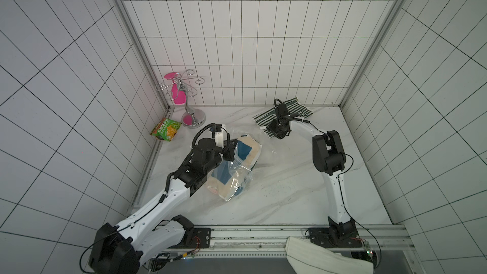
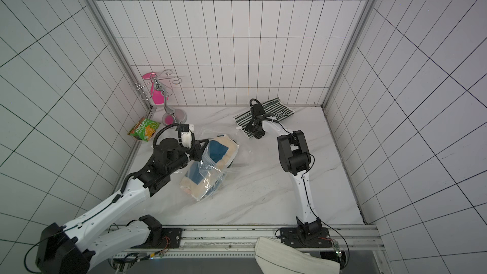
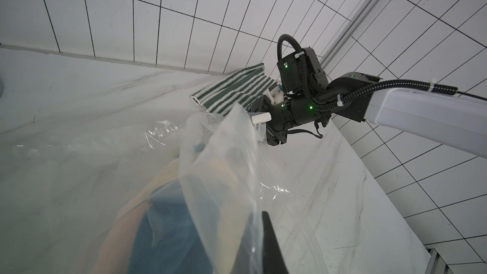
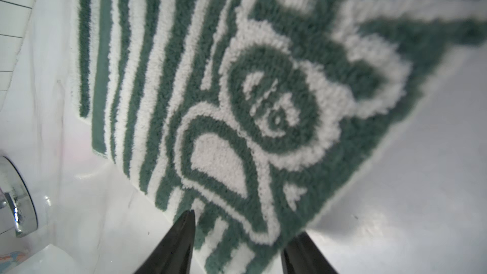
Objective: Place the folded towel into the vacuum bag
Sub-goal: Move the towel to the center of the board.
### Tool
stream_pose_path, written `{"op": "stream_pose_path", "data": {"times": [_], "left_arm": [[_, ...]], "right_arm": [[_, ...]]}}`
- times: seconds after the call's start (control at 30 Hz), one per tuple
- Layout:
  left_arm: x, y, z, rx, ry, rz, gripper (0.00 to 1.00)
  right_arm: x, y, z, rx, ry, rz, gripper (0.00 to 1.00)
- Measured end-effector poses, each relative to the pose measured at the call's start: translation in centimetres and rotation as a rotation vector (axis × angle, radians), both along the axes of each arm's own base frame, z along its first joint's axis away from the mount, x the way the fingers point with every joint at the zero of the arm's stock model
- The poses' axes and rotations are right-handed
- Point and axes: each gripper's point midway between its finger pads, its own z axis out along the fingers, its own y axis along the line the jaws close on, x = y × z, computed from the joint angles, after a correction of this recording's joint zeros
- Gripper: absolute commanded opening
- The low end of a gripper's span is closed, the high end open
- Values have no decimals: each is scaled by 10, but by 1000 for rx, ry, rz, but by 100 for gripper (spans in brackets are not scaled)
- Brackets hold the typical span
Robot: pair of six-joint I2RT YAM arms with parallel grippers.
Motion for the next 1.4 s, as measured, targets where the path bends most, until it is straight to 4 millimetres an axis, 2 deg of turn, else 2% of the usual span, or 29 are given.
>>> {"op": "stream_pose_path", "data": {"times": [0.07, 0.23, 0.37, 0.53, 0.6, 0.7, 0.83, 1.0, 1.03, 1.07, 1.13, 1.2, 1.27, 1.3, 1.4], "left_arm": [[0, 0, -1, 4, 0, 0, 0], [-1, 1, 2, 7, -12, -2, 0], [-2, 2, 3, 8, -17, -3, 0], [-2, 1, 2, 7, -14, -7, 0], [-2, 0, 2, 6, -13, -10, 0], [-2, -1, 2, 4, -13, -15, 0], [-1, -2, 1, 2, -12, -21, 0], [2, -7, 2, 2, -7, -32, 0], [3, -7, 3, 1, -7, -33, 0], [4, -8, 3, 1, -6, -35, 0], [5, -10, 3, 0, -7, -38, 0], [7, -12, 1, -1, -2, -43, 0], [8, -15, -3, -1, 7, -53, 0], [9, -16, -5, -2, 16, -58, 0], [13, -23, -8, -9, 34, -78, 0]], "right_arm": [[1, -2, -2, 14, 6, -8, 26], [2, -6, -6, 17, 8, 2, 6], [-3, -13, -4, 21, -4, 25, 0], [-25, -41, 2, 9, 10, 76, 0], [-43, -56, 9, -7, 13, 102, 0], [-79, -80, 22, -43, 18, 130, 0], [-143, -104, 32, -85, 48, 168, 0], [-234, -121, 18, -90, 148, 178, 0], [-254, -124, 17, -83, 165, 170, 4], [-273, -127, 18, -75, 182, 157, 13], [-302, -133, 23, -70, 200, 133, 35], [-320, -141, 35, -91, 201, 106, 63], [-327, -151, 51, -130, 188, 83, 88], [-325, -155, 57, -149, 184, 76, 95], [-299, -164, 81, -222, 157, 71, 99]]}}
